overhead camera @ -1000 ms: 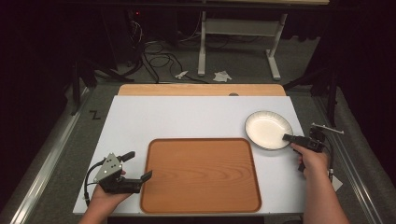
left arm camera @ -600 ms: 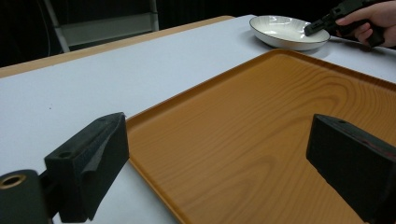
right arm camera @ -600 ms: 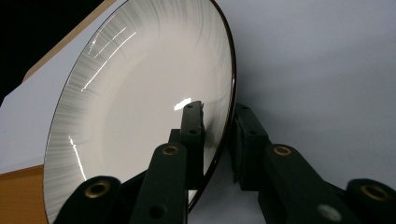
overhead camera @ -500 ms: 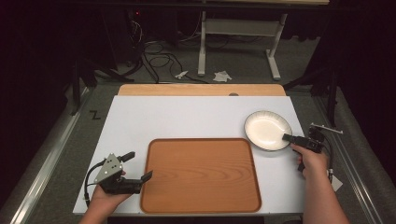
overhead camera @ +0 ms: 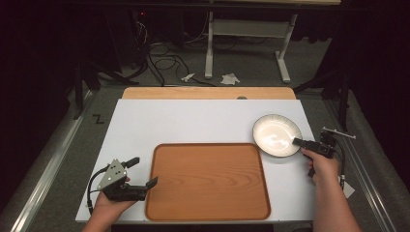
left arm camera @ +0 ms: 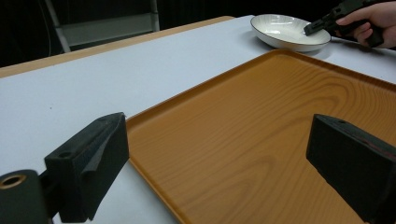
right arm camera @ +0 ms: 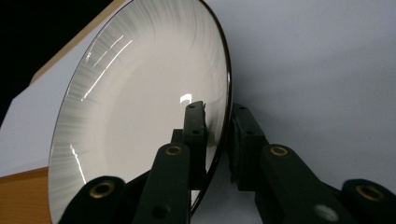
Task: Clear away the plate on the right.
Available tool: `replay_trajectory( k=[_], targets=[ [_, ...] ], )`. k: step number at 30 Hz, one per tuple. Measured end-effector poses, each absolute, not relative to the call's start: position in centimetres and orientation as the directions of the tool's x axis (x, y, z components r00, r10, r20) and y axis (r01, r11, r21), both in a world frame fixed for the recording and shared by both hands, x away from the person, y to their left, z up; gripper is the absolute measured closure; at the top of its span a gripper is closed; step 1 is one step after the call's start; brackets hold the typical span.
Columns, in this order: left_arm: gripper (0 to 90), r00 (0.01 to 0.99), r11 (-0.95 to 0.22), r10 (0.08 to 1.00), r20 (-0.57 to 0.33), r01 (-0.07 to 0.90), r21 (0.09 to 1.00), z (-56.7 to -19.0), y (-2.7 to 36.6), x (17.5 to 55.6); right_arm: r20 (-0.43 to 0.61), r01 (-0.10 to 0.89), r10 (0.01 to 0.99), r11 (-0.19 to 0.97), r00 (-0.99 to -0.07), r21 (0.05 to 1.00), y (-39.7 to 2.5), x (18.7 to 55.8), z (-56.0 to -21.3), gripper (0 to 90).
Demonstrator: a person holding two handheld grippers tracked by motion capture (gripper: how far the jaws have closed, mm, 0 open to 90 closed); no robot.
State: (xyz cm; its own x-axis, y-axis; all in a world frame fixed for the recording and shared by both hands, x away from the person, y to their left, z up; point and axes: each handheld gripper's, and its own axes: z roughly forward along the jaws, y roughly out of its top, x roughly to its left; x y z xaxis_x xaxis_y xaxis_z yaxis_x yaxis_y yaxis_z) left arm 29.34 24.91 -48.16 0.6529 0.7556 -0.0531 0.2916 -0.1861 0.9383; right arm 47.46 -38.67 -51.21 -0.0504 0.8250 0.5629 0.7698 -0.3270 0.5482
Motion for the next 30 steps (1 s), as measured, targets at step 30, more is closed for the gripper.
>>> replay_trajectory(
  k=[30],
  targets=[
    [6.6,0.647,-0.155,0.76,-0.07,0.283,0.947,-47.9,25.3,29.2,0.681,0.677,0.73,-0.474,-0.056,0.564,-41.2,45.3,-49.5,85.7]
  ],
)
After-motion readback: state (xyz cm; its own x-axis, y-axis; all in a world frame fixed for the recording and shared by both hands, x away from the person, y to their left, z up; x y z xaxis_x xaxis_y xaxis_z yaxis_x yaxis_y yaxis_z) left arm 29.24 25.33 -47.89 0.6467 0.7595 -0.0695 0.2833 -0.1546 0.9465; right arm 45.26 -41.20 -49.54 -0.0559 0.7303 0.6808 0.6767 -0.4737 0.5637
